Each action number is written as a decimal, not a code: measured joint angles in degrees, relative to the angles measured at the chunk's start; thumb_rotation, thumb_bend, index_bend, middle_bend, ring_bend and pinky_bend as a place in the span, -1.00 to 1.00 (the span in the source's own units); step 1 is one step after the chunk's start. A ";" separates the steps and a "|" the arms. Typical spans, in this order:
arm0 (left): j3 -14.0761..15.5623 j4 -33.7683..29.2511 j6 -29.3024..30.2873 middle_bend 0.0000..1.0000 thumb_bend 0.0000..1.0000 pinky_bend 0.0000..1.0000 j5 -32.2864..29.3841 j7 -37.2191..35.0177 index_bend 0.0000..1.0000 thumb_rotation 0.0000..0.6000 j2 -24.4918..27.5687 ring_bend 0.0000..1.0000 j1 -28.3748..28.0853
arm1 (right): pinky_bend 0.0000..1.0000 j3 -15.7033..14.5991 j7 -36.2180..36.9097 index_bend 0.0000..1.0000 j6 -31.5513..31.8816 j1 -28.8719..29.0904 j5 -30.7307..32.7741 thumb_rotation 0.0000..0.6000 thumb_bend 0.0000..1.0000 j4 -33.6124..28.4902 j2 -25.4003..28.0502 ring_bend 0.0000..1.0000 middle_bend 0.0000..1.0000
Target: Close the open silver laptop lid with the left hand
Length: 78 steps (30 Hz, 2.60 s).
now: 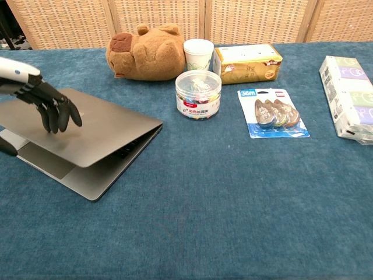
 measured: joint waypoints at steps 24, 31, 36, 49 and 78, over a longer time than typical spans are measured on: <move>4.47 7.60 -0.87 -0.48 -0.81 -0.39 -1.95 2.12 -0.15 1.00 -8.49 -0.32 3.10 | -1.00 -0.03 -0.99 -0.59 -0.06 0.05 -0.17 1.00 -0.54 -0.57 -0.14 -1.00 -1.00; 4.42 9.01 0.81 -0.48 -0.82 -0.39 -2.85 3.90 -0.16 1.00 -9.05 -0.32 4.24 | -1.00 0.02 -1.71 -0.59 -0.04 0.09 -0.16 1.00 -0.55 -1.01 -0.19 -1.00 -1.00; 3.12 7.93 4.56 -0.48 -0.82 -0.39 -3.94 7.24 -0.16 1.00 -6.70 -0.33 5.32 | -1.00 0.04 -1.91 -0.59 0.06 0.03 -0.13 1.00 -0.55 -1.19 -0.19 -1.00 -1.00; -1.57 1.70 13.32 -0.50 -0.81 -0.39 -7.28 13.12 -0.21 1.00 3.87 -0.39 6.73 | -1.00 -0.07 -1.41 -0.59 0.96 -0.27 -0.83 1.00 -0.54 -1.35 0.02 -1.00 -1.00; -11.37 7.11 58.93 -0.83 -0.82 -0.67 -20.02 30.76 -0.53 1.00 -5.00 -0.81 47.26 | -1.00 2.54 0.02 -0.59 -1.12 2.54 0.64 1.00 -0.54 -2.87 1.06 -1.00 -1.00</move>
